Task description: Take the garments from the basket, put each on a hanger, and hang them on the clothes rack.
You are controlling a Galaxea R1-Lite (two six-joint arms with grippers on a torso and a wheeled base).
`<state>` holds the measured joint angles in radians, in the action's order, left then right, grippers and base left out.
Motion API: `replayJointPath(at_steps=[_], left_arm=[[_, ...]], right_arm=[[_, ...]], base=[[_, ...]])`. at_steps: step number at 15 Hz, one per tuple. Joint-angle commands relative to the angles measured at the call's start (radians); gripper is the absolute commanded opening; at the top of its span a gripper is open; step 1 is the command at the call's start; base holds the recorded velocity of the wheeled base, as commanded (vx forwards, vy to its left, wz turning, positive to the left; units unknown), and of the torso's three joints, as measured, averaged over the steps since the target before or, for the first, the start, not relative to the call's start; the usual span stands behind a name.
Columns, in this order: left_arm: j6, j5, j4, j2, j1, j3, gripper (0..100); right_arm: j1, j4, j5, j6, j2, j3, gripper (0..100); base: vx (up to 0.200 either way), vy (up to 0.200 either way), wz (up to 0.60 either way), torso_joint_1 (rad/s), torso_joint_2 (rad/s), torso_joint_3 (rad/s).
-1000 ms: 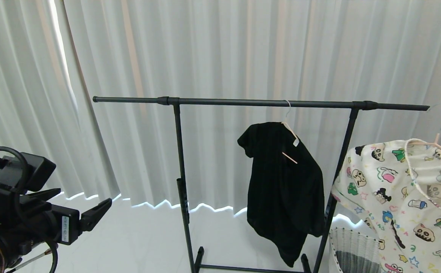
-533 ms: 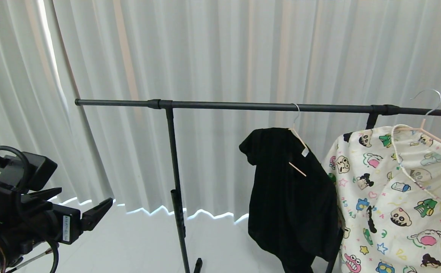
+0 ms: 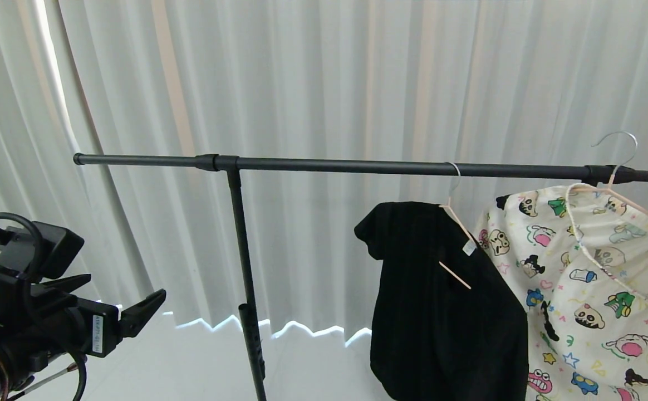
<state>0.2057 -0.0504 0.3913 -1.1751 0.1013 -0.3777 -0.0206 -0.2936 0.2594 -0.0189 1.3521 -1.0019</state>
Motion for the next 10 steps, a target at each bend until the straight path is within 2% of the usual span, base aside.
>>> replayJointPath(at_steps=[1, 3, 10], left_arm=[[0.000, 0.000, 0.001, 0.000, 0.000, 0.000, 100], [0.001, 0.000, 0.001, -0.001, 0.000, 0.000, 100], [0.001, 0.000, 0.001, 0.000, 0.000, -0.003, 100]], right_arm=[[-0.002, -0.001, 0.000, 0.001, 0.001, 0.000, 0], [-0.004, -0.001, 0.000, 0.001, 0.002, 0.002, 0], [-0.044, 0.001, -0.002, 0.001, 0.033, 0.006, 0]], base=[[0.200, 0.000, 0.00, -0.002, 0.00, 0.002], [0.200, 0.000, 0.00, -0.005, 0.00, 0.000], [0.000, 0.000, 0.00, 0.000, 0.00, 0.000]])
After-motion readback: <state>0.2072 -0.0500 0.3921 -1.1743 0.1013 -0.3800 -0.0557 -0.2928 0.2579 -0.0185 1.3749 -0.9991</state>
